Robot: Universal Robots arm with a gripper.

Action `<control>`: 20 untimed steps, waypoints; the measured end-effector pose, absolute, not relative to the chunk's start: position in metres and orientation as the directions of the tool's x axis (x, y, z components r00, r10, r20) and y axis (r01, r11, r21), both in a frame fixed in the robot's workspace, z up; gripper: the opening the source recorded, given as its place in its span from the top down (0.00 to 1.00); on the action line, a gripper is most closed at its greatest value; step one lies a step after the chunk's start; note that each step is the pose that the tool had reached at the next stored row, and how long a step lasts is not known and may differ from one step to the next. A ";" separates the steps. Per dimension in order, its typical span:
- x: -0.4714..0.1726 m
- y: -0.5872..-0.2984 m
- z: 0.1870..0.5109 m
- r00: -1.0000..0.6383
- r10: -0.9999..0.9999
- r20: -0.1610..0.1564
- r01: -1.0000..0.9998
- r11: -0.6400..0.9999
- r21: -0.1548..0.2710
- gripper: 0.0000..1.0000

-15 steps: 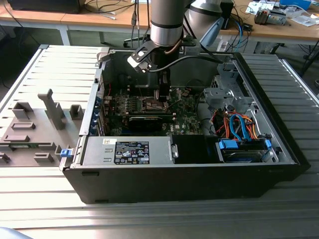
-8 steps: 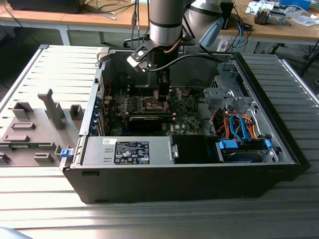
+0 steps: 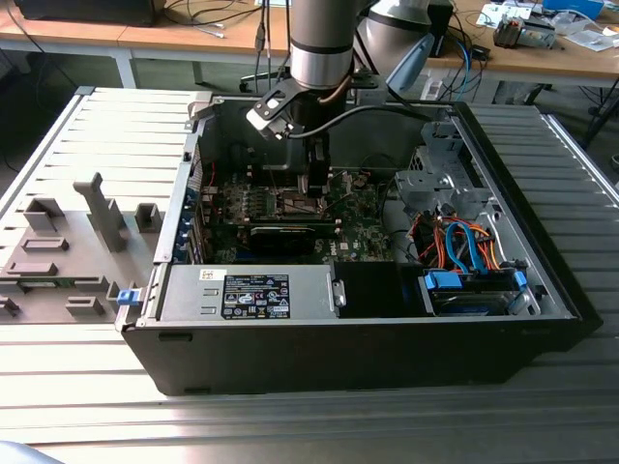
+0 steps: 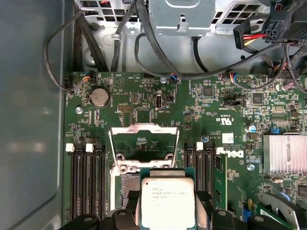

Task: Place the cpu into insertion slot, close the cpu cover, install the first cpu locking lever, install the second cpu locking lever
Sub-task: 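Place the cpu into insertion slot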

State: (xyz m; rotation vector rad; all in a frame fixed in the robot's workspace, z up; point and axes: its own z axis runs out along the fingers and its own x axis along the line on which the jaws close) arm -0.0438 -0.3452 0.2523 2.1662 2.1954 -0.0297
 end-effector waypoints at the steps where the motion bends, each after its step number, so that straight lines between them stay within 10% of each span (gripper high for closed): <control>1: -0.044 -0.345 0.252 -0.015 0.998 -0.055 1.000 0.016 0.026 0.46; 20: -0.054 -0.336 0.240 -0.040 0.997 -0.059 0.999 0.042 0.026 0.46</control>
